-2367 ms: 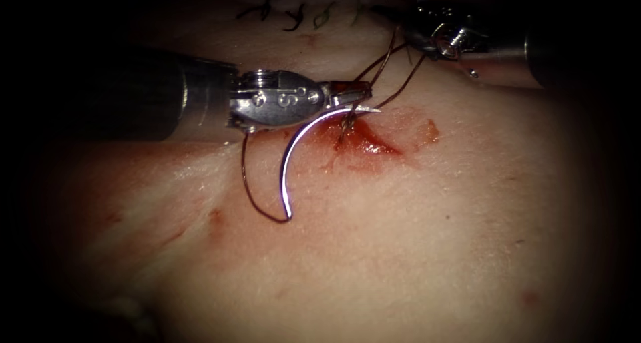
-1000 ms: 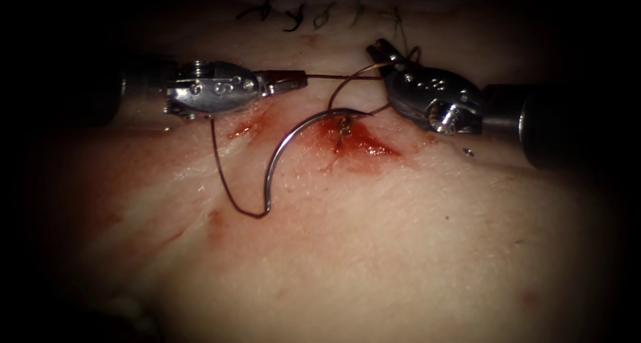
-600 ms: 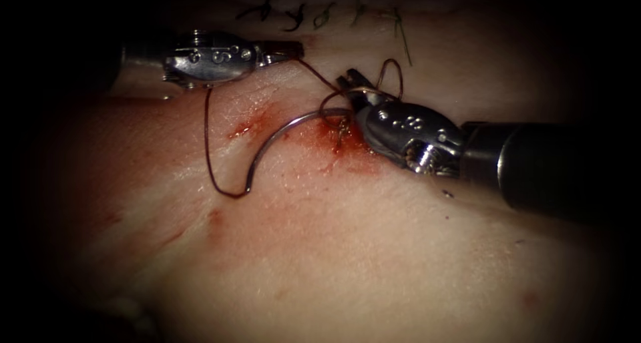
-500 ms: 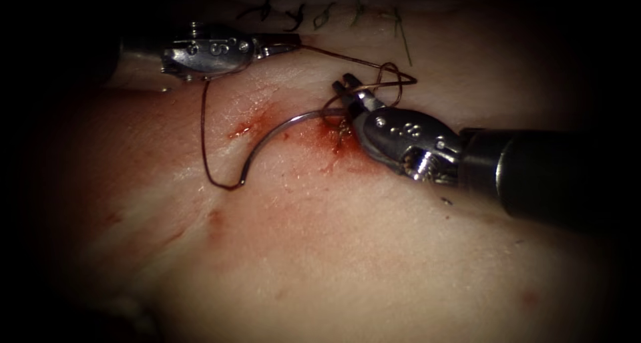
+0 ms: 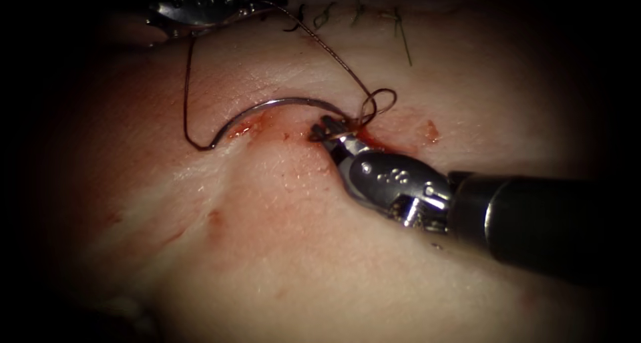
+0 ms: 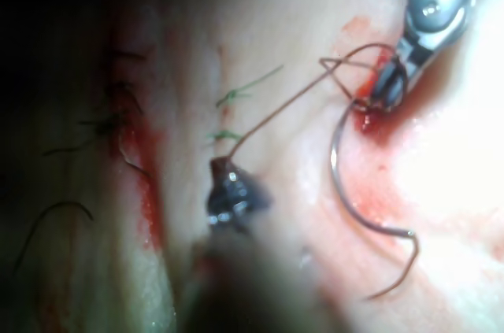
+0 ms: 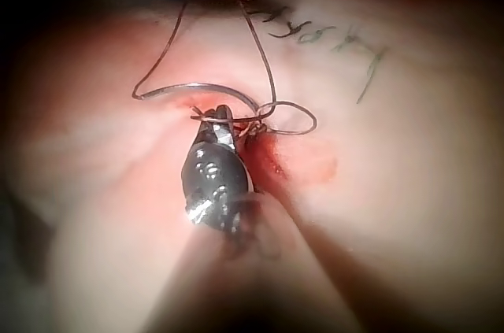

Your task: Wound Closure

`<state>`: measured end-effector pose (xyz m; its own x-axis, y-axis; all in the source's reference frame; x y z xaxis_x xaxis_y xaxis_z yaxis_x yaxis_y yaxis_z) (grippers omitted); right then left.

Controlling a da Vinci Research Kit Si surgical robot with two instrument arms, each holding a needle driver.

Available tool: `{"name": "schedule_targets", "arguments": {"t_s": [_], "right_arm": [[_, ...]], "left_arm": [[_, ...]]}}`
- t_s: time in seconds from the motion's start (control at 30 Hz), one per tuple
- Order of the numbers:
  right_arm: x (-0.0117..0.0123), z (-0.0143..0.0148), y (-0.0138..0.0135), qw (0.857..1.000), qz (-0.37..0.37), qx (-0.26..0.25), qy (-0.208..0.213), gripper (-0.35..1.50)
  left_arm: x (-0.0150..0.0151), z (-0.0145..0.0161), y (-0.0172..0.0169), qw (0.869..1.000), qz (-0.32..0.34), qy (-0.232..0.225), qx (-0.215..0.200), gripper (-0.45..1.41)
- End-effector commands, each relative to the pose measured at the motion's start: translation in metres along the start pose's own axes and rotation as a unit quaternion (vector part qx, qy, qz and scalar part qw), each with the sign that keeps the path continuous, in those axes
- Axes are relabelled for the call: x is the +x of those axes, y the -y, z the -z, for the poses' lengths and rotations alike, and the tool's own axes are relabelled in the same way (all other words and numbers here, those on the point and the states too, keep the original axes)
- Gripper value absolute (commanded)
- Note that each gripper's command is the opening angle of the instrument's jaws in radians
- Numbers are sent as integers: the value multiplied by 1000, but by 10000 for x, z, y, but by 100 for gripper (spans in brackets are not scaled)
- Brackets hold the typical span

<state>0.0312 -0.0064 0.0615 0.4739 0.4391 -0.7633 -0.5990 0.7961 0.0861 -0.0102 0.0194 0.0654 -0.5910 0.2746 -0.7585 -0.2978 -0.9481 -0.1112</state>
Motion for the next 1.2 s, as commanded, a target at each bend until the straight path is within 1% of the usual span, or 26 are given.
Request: {"name": "schedule_targets", "arguments": {"t_s": [0.03,0.23,0.4,0.5,0.63,0.77,0.9,1.07,1.2], "right_arm": [[-1,3,23,1000,1,15,1,-35],[4,14,51,999,10,41,-1,-35],[-1,16,74,998,22,63,5,-35],[-7,18,91,997,30,76,9,-35],[-11,25,107,995,37,87,15,-35],[-12,42,133,993,47,105,21,-35],[-22,54,154,991,50,118,29,-35],[-34,70,168,990,50,127,38,-35],[-42,83,164,990,45,125,41,-35]], "left_arm": [[1,-3,10,1000,-1,-1,3,-45],[9,6,33,1000,-3,0,11,-45],[16,10,51,1000,-4,1,14,-45],[26,11,69,1000,0,-1,21,-45],[35,8,83,1000,-1,1,22,-45],[44,1,98,1000,2,4,29,-45],[48,-7,107,1000,2,4,31,-45],[54,-16,126,999,6,4,34,-45],[60,-24,142,999,7,6,38,-45]]}}
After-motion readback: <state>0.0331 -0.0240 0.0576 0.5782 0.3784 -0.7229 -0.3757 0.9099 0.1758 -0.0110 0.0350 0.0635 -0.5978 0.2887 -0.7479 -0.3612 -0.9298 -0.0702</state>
